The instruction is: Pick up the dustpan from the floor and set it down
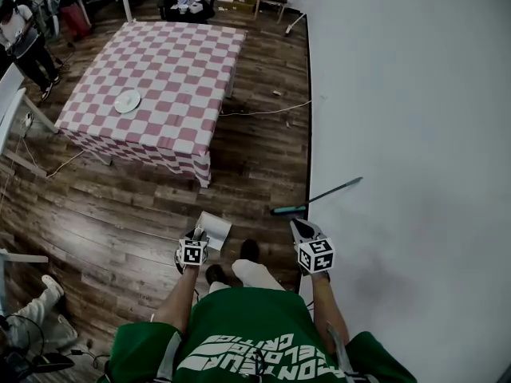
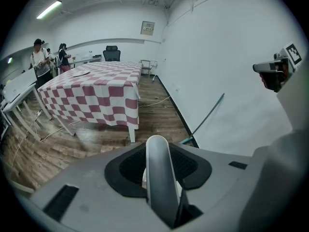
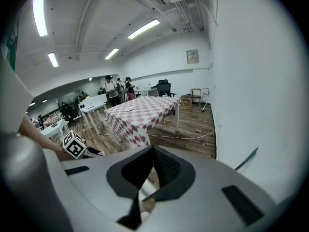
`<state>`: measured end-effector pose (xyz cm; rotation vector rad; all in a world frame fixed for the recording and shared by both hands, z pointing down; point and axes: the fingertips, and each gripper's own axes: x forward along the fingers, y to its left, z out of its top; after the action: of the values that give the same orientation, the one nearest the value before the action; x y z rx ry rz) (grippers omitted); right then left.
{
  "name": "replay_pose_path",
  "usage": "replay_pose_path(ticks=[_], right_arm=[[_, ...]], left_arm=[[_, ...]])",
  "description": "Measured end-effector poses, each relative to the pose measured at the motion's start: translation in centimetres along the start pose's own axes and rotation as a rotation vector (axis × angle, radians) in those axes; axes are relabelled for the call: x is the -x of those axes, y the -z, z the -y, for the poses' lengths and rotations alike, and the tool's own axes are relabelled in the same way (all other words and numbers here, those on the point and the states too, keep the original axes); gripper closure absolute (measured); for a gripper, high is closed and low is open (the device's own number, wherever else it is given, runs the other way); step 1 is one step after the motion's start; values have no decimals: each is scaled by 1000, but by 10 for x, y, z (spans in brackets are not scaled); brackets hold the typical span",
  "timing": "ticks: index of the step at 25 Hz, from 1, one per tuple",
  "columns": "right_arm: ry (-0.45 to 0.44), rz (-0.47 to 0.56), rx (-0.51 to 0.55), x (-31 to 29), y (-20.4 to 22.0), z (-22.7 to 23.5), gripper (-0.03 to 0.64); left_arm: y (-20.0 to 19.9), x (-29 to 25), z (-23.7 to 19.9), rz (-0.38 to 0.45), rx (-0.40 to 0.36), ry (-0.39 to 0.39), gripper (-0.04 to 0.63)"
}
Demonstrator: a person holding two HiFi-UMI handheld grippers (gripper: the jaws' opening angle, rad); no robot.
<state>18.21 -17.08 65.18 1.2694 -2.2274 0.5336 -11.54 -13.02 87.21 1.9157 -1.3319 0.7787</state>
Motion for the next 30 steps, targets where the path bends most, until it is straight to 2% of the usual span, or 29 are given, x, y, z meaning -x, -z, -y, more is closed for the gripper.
replay_pose_path(ticks=[13, 19, 26, 30], right_arm=[[-28, -23, 7, -12, 37, -46, 609], [-47, 0, 16, -15, 36, -64, 609], [-33, 24, 25, -2, 35, -66, 609], [-28, 39, 19, 3, 37, -69, 609]], left_arm=[[8, 9, 5, 30, 21, 52, 468], [17, 14, 13, 9, -41, 94, 429], [5, 42, 13, 101, -67, 106, 422], [-10, 67, 8, 182, -49, 96, 422]])
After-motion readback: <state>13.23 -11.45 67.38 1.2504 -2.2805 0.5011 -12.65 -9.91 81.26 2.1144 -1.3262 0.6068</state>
